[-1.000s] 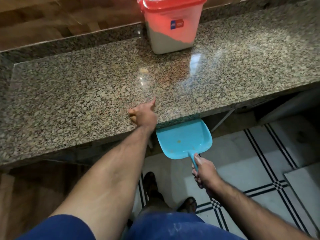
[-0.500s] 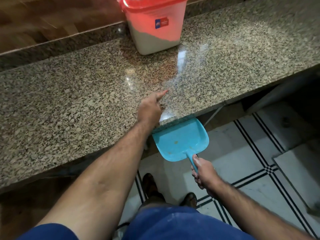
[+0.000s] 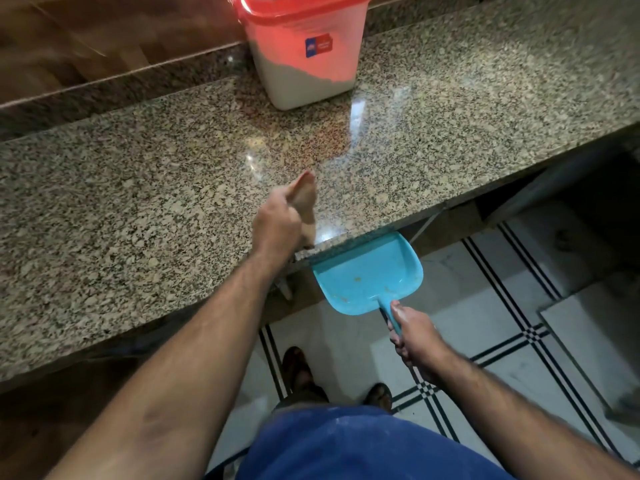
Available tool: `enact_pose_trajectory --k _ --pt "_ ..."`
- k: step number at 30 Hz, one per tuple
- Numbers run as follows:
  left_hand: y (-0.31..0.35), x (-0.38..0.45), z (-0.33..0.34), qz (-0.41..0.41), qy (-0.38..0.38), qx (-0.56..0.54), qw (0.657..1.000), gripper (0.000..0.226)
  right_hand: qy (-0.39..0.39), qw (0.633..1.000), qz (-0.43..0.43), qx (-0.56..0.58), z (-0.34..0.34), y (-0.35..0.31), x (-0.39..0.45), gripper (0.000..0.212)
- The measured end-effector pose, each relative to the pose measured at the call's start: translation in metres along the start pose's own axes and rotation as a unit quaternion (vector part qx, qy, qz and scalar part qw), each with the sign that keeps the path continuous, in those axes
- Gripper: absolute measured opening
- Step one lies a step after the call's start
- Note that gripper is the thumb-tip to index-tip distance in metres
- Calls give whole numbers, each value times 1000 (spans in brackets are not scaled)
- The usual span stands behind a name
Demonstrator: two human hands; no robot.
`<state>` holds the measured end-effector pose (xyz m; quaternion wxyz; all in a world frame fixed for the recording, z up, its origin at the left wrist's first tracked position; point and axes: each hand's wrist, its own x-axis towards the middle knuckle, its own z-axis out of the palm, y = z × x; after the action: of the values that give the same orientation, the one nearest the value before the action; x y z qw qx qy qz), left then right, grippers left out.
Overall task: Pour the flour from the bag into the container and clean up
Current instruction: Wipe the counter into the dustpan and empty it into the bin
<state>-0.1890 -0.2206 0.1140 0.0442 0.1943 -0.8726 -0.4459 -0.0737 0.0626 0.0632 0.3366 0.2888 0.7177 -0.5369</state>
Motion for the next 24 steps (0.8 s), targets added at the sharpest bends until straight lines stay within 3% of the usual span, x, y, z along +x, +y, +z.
enact_pose_trajectory --k 3,6,7,9,11,13,19,22,24 --pt "-44 -15 -4 -47 70 143 986 22 0 1000 4 -3 -2 1 0 50" --pt "-59 -26 37 -85 64 230 967 14 4 1000 5 -5 0 -1 0 50" --pt "-49 -26 54 -64 41 201 977 15 4 1000 6 -4 0 -2 1 49" --pt "-10 -20 80 -32 -69 20 997 26 9 1000 9 -1 1 -3 1 49" --pt "36 -7 87 -53 -166 -161 971 26 18 1000 7 -5 -1 -4 2 50" --pt "69 11 84 -55 -156 -199 966 21 24 1000 3 -5 -6 -7 1 50" --pt "81 38 101 31 -20 -61 997 27 22 1000 -2 -16 -32 -13 -4 50" --pt "63 17 139 -29 -18 33 999 29 32 999 2 -16 -39 -14 0 51" --pt "64 -1 165 10 -52 61 997 32 40 999 7 -8 -42 -15 4 51"
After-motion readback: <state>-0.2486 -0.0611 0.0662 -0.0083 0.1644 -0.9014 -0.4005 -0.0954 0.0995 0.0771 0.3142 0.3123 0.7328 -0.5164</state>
